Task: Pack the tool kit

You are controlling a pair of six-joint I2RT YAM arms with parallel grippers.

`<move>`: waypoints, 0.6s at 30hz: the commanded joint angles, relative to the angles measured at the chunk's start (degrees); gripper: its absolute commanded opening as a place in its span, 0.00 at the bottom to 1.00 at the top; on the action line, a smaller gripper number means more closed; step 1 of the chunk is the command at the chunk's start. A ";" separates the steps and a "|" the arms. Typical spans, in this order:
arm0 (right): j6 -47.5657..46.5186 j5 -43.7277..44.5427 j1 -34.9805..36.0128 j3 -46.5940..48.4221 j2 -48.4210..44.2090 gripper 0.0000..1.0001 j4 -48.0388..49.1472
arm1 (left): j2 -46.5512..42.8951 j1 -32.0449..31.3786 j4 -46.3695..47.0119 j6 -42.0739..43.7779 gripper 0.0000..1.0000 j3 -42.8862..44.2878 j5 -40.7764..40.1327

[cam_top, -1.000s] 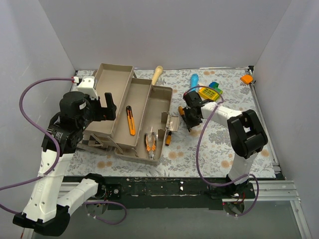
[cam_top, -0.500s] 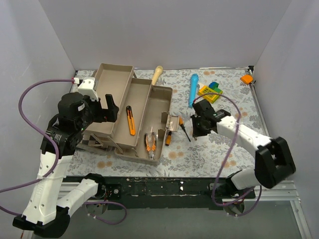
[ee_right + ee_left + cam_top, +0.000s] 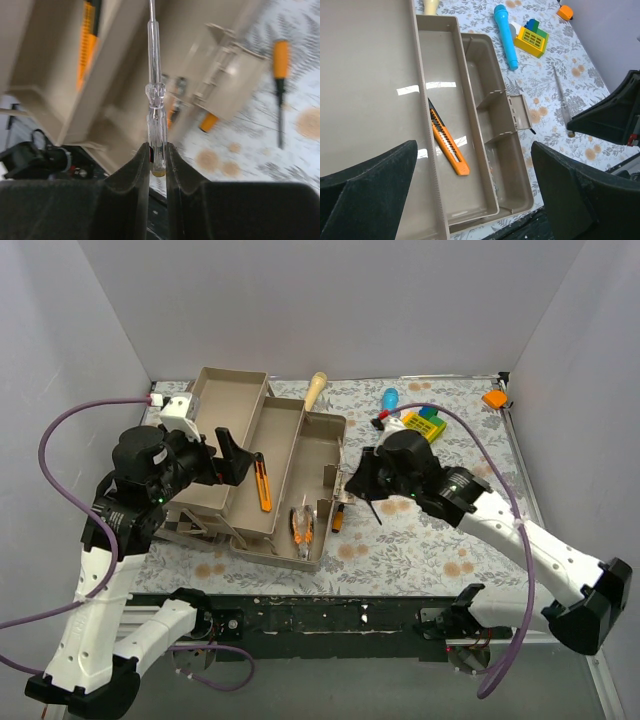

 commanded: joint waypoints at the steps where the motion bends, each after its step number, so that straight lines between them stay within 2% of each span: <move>1: 4.98 0.84 8.65 8.50 7.17 0.01 11.70 | -1.33 0.25 0.36 -1.49 0.98 -0.49 0.69; 6: 7.26 0.23 13.49 19.49 17.89 0.01 16.54 | -3.17 0.16 0.18 -2.19 0.98 -0.49 1.91; 11: 8.15 -0.47 16.83 28.99 25.98 0.01 18.74 | -3.53 0.16 3.34 -7.72 0.98 -3.65 5.52; 15: 8.07 0.66 19.56 28.56 26.44 0.01 22.43 | -3.35 0.08 4.66 -9.14 0.98 -6.03 3.59; 18: 6.83 1.72 21.23 26.90 25.47 0.01 24.54 | -3.35 0.16 6.51 -9.49 0.87 -7.17 3.06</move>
